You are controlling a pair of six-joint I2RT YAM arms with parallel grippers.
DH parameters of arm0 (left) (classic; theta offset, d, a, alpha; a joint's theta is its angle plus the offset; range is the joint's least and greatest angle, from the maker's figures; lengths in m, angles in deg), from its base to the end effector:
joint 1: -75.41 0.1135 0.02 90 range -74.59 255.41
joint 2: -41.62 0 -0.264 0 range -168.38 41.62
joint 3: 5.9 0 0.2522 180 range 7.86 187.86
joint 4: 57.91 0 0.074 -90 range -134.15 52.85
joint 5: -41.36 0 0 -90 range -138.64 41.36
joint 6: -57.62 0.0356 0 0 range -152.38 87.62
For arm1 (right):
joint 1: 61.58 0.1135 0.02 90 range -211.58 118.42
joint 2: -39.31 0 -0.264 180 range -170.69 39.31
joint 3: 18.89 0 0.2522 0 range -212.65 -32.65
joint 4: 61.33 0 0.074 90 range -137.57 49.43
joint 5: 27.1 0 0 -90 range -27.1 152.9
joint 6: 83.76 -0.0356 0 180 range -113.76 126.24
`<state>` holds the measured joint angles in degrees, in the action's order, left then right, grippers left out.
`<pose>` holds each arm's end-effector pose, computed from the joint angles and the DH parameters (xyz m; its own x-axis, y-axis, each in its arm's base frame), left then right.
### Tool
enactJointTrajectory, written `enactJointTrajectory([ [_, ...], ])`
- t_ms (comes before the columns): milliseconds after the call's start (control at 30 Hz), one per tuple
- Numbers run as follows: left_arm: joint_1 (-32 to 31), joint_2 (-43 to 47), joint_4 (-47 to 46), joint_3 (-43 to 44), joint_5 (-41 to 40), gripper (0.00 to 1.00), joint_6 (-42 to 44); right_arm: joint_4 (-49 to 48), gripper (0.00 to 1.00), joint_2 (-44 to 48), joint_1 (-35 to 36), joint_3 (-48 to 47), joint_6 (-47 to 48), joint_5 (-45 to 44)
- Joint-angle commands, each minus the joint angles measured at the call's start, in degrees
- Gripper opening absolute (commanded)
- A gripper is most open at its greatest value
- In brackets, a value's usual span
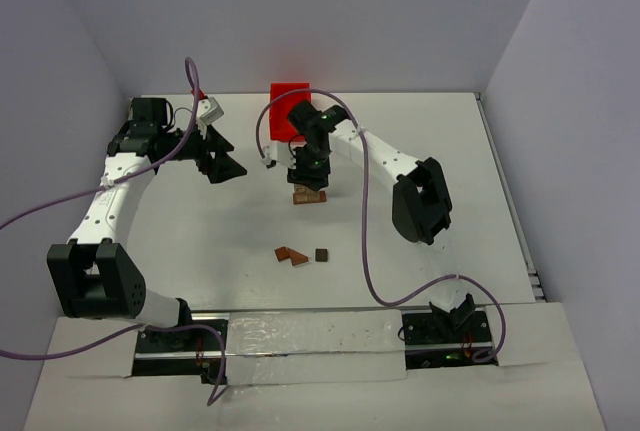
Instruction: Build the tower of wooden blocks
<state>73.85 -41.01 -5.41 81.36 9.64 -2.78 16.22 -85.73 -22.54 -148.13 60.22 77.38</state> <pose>0.2988 -0.0384 0.3269 -0.3558 0.2695 -0.8949 0.8746 0.4335 -0.2172 0.3472 0.2930 0.2442 0.1007 -0.9266 -0.3623 -0.9932 -0.0724 -0.0909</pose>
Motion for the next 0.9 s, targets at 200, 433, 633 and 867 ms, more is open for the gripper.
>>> enactJointTrajectory([
  [200, -0.3, -0.7, -8.7, -2.8, -1.2, 0.98, -6.1, -0.1, 0.82, 2.2, 0.1, -1.5, -1.6, 0.7],
  [433, -0.3, -1.3, -23.7, -8.8, -6.5, 0.96, -19.6, -1.9, 0.91, 9.5, -1.2, 2.0, -2.9, 1.4],
  [633, -1.8, -3.5, -34.1, -13.6, -18.9, 0.99, -27.1, -8.3, 0.99, 17.4, -5.7, 10.1, -9.2, 4.4],
  [867, -8.7, -8.2, -38.0, -17.2, -29.0, 0.99, -30.8, -21.1, 1.0, 23.6, -13.1, 23.3, -23.5, 7.8],
])
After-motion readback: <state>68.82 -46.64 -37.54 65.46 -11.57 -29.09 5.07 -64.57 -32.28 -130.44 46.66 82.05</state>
